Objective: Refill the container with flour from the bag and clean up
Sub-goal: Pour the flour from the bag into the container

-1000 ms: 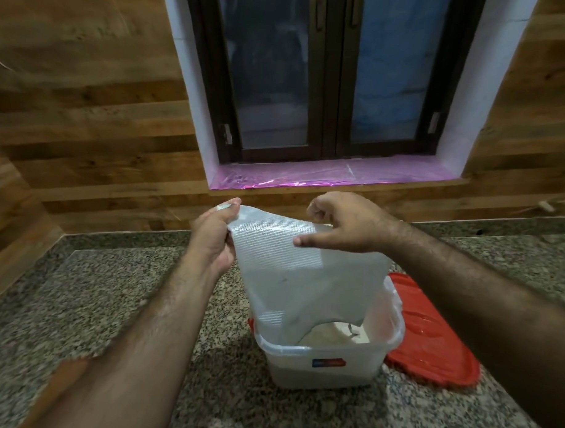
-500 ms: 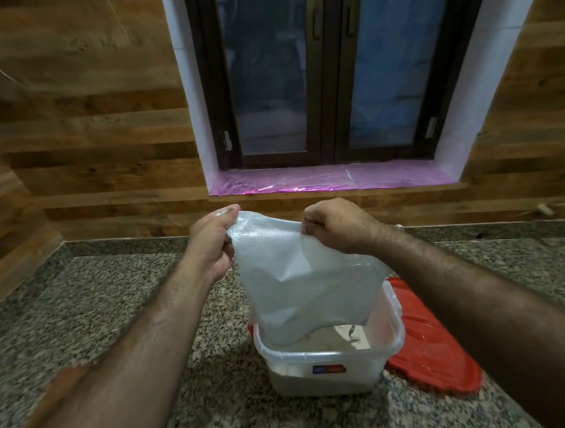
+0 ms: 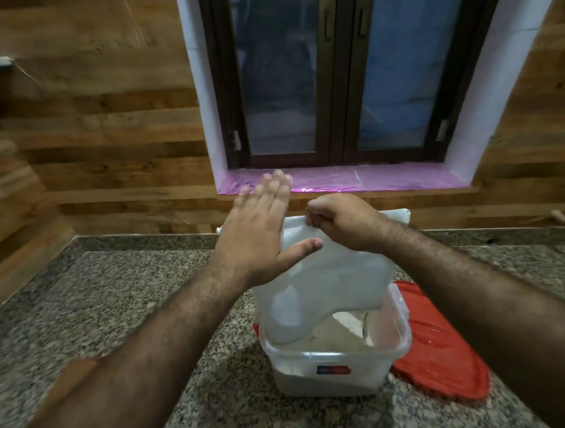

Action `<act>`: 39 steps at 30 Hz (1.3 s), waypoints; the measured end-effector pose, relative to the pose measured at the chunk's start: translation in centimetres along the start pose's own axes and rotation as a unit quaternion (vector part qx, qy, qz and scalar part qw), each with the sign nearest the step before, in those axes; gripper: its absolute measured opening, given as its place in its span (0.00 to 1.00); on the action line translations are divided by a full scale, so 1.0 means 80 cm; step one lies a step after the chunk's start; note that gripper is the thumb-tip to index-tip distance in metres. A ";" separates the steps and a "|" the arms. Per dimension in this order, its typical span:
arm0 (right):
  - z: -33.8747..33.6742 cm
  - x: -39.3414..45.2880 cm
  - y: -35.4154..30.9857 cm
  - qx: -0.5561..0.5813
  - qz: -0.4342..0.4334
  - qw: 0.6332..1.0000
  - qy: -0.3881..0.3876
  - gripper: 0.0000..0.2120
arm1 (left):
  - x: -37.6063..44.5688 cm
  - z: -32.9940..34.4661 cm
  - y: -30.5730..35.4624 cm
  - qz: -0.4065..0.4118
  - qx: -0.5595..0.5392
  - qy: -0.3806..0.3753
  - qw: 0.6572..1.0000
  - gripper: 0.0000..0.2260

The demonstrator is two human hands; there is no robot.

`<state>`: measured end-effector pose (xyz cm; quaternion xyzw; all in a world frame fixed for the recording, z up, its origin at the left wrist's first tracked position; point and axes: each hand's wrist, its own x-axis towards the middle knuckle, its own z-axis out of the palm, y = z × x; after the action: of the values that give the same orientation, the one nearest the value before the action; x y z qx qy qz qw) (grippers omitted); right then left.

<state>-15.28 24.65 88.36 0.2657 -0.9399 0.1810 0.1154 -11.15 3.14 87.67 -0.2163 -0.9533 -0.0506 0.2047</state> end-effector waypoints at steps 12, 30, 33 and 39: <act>-0.004 -0.003 0.005 0.017 0.003 0.999 0.050 0.09 | -0.012 0.004 -0.001 -0.046 -0.006 -0.010 0.999 0.51; -0.015 -0.012 0.001 0.032 0.008 0.998 0.060 0.17 | -0.005 -0.015 0.003 -0.053 -0.006 0.009 0.999 0.51; -0.019 -0.014 -0.003 0.022 0.004 0.998 0.055 0.10 | -0.005 -0.013 0.003 -0.039 -0.010 -0.044 0.998 0.52; -0.020 -0.012 -0.007 0.021 0.000 0.998 0.061 0.12 | -0.009 -0.018 0.010 -0.045 -0.011 -0.041 0.998 0.49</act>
<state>-13.97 25.28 89.68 0.2570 -0.9270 0.2163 0.1666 -9.67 3.35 88.72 -0.1770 -0.9691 -0.0619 0.1604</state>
